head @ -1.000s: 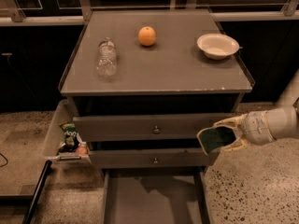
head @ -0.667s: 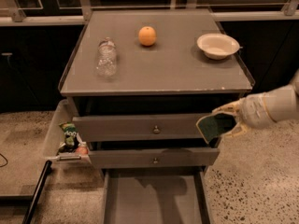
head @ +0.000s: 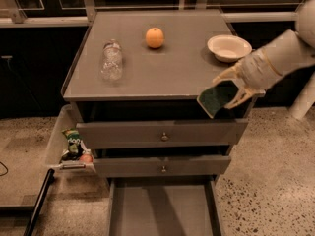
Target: Pick sponge from bottom drawer and place on counter
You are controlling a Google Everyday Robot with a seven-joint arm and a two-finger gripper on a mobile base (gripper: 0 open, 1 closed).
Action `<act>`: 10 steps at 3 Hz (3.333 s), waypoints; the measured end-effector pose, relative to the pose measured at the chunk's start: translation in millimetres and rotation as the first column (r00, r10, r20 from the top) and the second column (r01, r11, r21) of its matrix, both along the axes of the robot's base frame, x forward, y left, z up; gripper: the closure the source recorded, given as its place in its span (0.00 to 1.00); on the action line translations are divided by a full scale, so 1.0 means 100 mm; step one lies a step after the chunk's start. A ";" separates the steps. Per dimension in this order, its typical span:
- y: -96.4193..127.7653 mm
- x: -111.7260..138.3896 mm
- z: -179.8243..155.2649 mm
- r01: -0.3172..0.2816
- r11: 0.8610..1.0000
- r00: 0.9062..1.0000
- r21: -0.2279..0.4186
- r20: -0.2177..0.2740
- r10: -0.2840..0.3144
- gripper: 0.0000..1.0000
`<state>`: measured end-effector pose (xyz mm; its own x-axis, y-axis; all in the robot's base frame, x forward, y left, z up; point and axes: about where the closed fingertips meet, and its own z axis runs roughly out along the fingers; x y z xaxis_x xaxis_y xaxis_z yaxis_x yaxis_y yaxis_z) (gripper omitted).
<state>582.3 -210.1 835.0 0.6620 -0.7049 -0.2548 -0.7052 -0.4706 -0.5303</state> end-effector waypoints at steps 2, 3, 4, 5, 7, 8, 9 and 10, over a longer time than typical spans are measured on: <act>0.40 0.51 0.44 -0.124 0.990 0.991 0.063 -0.051 0.127 1.00; 0.35 0.62 0.65 -0.106 0.992 0.994 0.074 0.005 0.106 1.00; 0.36 0.62 0.65 -0.106 0.992 0.994 0.074 0.006 0.106 1.00; 0.43 0.73 0.64 -0.067 0.980 0.998 0.186 0.020 0.064 1.00; 0.67 1.05 0.83 -0.028 0.877 0.999 0.479 -0.021 0.043 1.00; 0.69 1.11 0.85 0.014 0.839 0.995 0.544 -0.089 0.041 1.00; 0.70 1.09 0.76 0.077 0.851 0.983 0.520 -0.184 0.024 1.00; 0.78 1.06 0.60 0.130 0.879 0.961 0.458 -0.275 0.001 1.00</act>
Offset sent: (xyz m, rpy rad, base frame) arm 0.0845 0.0403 0.0988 0.1133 0.0084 0.1679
